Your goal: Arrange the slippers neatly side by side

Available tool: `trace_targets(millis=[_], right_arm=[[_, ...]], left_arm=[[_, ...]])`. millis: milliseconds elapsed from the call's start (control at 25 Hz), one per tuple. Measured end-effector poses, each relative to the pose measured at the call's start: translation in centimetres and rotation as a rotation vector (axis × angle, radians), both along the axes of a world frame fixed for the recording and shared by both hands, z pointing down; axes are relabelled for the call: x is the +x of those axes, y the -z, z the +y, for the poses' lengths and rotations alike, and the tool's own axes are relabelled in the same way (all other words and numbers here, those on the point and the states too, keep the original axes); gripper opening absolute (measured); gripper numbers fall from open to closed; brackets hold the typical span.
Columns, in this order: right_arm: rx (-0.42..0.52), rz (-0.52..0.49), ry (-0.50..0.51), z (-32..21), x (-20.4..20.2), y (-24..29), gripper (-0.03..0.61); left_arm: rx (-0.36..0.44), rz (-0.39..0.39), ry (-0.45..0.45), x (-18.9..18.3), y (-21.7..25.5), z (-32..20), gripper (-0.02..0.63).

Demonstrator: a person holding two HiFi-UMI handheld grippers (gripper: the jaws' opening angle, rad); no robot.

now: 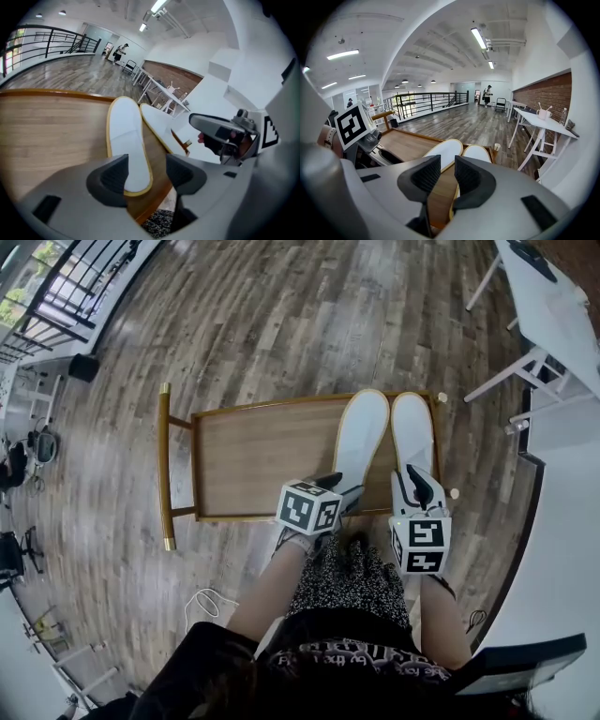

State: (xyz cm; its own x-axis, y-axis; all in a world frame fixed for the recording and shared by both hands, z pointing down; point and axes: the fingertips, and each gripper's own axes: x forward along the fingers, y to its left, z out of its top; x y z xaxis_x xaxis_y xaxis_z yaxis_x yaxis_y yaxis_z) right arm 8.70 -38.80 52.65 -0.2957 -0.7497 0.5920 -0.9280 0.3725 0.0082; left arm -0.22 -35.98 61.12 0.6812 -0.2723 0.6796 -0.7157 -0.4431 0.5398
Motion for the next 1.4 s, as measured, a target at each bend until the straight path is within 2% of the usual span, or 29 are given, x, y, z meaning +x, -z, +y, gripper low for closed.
trace_targets(millis=[120,240,720,920,1040,1160,1280,1320,1400], right_arm=[[0.005,-0.001,0.005,0.0,-0.2,0.4,0.092],[0.006,0.002,0.009,0.1,-0.2,0.4,0.094],[0.005,0.009,0.001,0.1,-0.1,0.4,0.092],[0.007,0.011,-0.01,0.2,-0.1,0.4,0.093],[0.022,0.009,-0.016,0.0,0.0,1.1,0.092],[0.058,-0.006,-0.025,-0.3,0.2,2.7,0.092],[0.083,-0.036,-0.046,-0.6,0.8,4.2,0.092],[0.091,-0.041,-0.051,-0.6,1.0,4.6,0.092],[0.104,-0.045,-0.06,-0.7,1.2,5.2,0.092]], left_arm=[[0.036,-0.056,0.071,-2.3,-0.6,-1.7,0.233],[-0.008,-0.061,0.116,-3.6,-2.1,-3.2,0.233],[-0.052,-0.01,-0.081,2.4,-2.2,0.7,0.233],[-0.047,0.0,-0.101,2.9,-1.9,1.3,0.233],[-0.021,0.023,-0.1,2.1,-0.2,1.2,0.233],[0.097,0.06,-0.069,0.1,4.4,0.6,0.233],[0.31,0.062,0.001,-2.4,9.9,-1.0,0.232],[0.385,0.055,0.031,-3.2,11.5,-1.6,0.222],[0.51,0.031,0.09,-4.2,14.0,-2.8,0.143]])
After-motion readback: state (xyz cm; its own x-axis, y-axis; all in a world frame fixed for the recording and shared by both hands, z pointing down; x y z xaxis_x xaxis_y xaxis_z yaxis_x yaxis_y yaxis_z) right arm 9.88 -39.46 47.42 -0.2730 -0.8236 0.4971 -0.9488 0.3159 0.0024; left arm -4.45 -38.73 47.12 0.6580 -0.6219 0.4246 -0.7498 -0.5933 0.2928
